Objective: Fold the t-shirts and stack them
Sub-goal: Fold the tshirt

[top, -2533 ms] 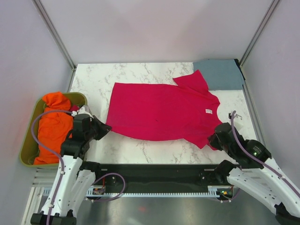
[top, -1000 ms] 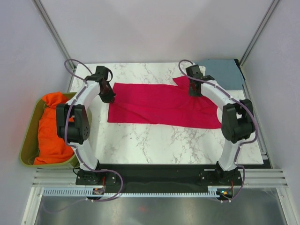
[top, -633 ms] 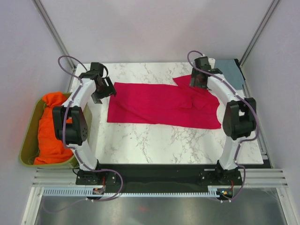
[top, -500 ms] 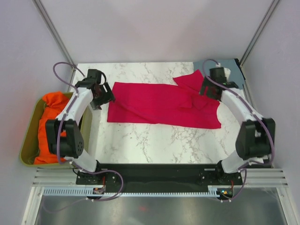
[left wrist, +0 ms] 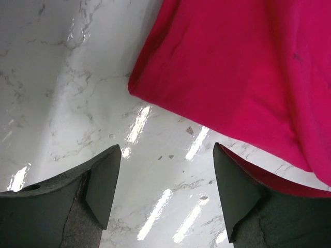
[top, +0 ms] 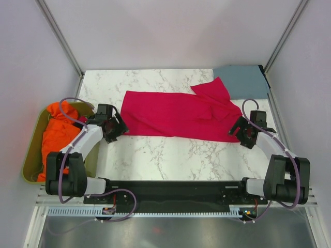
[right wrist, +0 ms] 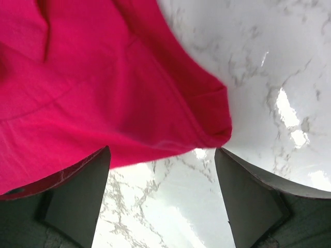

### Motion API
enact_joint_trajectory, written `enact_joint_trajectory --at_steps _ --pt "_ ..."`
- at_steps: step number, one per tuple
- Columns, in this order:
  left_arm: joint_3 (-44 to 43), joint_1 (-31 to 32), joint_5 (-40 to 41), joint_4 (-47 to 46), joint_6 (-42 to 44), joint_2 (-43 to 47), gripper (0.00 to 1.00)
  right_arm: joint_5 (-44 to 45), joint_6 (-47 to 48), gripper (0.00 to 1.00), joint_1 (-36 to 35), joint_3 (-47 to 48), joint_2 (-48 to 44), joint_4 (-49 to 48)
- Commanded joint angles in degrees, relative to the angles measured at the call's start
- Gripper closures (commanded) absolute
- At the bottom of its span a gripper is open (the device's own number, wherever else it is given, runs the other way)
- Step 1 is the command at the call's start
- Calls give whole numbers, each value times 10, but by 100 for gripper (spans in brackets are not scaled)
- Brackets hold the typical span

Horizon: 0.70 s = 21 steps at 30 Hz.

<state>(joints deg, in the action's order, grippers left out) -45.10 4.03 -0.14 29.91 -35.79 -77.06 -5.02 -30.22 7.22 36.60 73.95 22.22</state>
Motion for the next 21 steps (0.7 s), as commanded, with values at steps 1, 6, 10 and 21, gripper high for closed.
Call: enact_joint_trajectory --at_steps 1,6,10,21 --pt "7 -3 13 -70 -30 -5 21 -40 4 11 32 -1 15 -69" --pt "17 -3 20 -117 -35 -13 21 -49 9 16 47 7 43 -88" --pt "21 -3 27 -137 -45 -42 21 -48 12 25 51 1 49 -96" --pt "34 -3 50 -187 -55 -82 86 -43 22 100 53 -7 30 -96"
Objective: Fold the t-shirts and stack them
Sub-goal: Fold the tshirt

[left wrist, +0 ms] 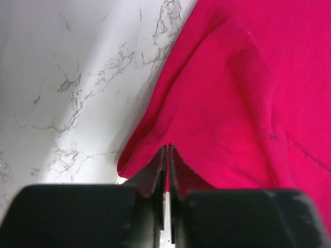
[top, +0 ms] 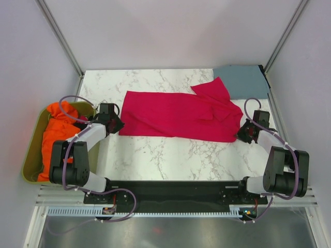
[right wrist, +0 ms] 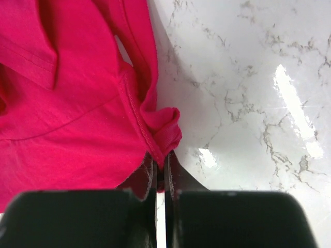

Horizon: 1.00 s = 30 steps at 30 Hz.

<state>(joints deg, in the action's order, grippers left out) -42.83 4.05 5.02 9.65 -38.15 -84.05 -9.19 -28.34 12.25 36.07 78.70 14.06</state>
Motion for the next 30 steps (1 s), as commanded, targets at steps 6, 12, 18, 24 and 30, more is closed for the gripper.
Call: enact_joint_trajectory --at_steps 6,12,18,24,30 --pt "-6 -4 -11 54 -32 72 98 -34 -8 100 4 24 -32 3" --pt "-9 -4 -5 131 -24 98 47 -52 -16 100 4 29 -36 3" --pt "42 -3 -4 103 -33 84 39 -57 -14 100 4 23 -28 -4" --pt "30 -4 -20 50 -39 43 35 -47 -9 100 5 27 -18 -6" --pt "12 21 -29 61 -40 21 37 -10 -14 100 46 6 -33 2"
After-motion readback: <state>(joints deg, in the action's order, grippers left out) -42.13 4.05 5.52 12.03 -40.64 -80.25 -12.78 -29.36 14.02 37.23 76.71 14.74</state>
